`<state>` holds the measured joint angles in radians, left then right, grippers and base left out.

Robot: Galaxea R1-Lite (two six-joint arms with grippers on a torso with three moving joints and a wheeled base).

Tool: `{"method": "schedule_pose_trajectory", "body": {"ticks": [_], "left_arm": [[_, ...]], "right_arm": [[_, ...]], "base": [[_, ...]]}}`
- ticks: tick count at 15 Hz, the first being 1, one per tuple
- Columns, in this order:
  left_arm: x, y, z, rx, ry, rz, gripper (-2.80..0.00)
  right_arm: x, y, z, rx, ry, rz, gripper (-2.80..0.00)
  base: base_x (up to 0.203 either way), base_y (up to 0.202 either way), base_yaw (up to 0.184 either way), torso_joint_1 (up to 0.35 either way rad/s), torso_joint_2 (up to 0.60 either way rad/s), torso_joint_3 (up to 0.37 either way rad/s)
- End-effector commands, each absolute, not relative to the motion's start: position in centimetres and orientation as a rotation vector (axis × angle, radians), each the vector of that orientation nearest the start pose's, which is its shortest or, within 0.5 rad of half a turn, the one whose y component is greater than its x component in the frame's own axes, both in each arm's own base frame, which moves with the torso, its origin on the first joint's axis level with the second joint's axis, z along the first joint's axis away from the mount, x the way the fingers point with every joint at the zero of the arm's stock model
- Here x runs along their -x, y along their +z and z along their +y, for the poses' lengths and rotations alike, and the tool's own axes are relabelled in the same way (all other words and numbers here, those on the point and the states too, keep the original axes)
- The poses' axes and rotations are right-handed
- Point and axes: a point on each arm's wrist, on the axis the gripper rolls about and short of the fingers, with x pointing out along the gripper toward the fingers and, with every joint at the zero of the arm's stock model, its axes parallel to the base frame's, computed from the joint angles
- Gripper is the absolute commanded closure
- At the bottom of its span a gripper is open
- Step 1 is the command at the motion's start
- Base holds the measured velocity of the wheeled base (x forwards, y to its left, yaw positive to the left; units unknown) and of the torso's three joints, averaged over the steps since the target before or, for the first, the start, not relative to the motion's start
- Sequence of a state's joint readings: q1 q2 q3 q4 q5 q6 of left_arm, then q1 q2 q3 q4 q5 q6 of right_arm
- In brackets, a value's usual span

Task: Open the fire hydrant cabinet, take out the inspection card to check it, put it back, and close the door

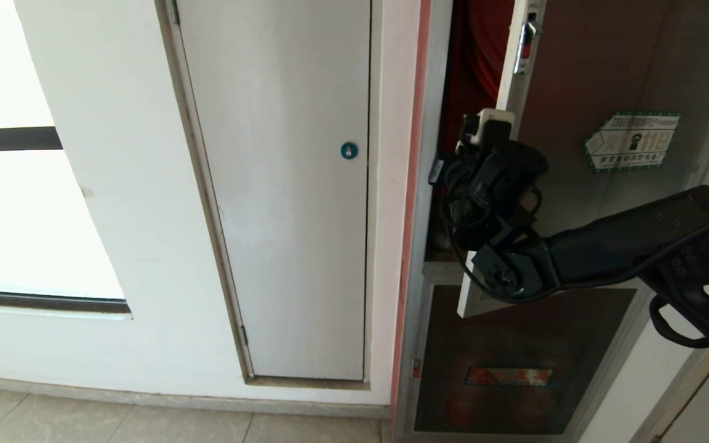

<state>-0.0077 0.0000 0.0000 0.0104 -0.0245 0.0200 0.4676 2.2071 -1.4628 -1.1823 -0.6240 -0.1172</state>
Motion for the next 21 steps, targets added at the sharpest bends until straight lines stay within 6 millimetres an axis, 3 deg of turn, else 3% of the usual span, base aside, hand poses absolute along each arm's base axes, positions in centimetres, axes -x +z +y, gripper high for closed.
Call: {"method": "schedule_pose_trajectory", "body": {"ticks": [1,6,11,21], "left_arm": [[2.3,7.4,0.0,-0.02,-0.032,0.012,0.0],[2.3,7.4,0.0,-0.02,-0.032,0.012,0.0],[2.3,7.4,0.0,-0.02,-0.032,0.012,0.0],[2.3,7.4,0.0,-0.02,-0.032,0.012,0.0]], "right_arm": [[-40.4,22.5,18.3,-0.117,-0.191,-0.377,0.0],[-40.8,22.8,16.8,-0.123,-0.235,-0.399,0.0],[-39.7,23.0,16.3,-0.117,-0.234,-0.388,0.0],[-34.0,24.7,13.8,-0.126,-0.234,-0.402,0.0]], "base": [[0.0,0.0,0.0,0.0,0.0,0.0],[0.0,0.0,0.0,0.0,0.0,0.0],[0.0,0.0,0.0,0.0,0.0,0.0],[0.0,0.0,0.0,0.0,0.0,0.0]]}}
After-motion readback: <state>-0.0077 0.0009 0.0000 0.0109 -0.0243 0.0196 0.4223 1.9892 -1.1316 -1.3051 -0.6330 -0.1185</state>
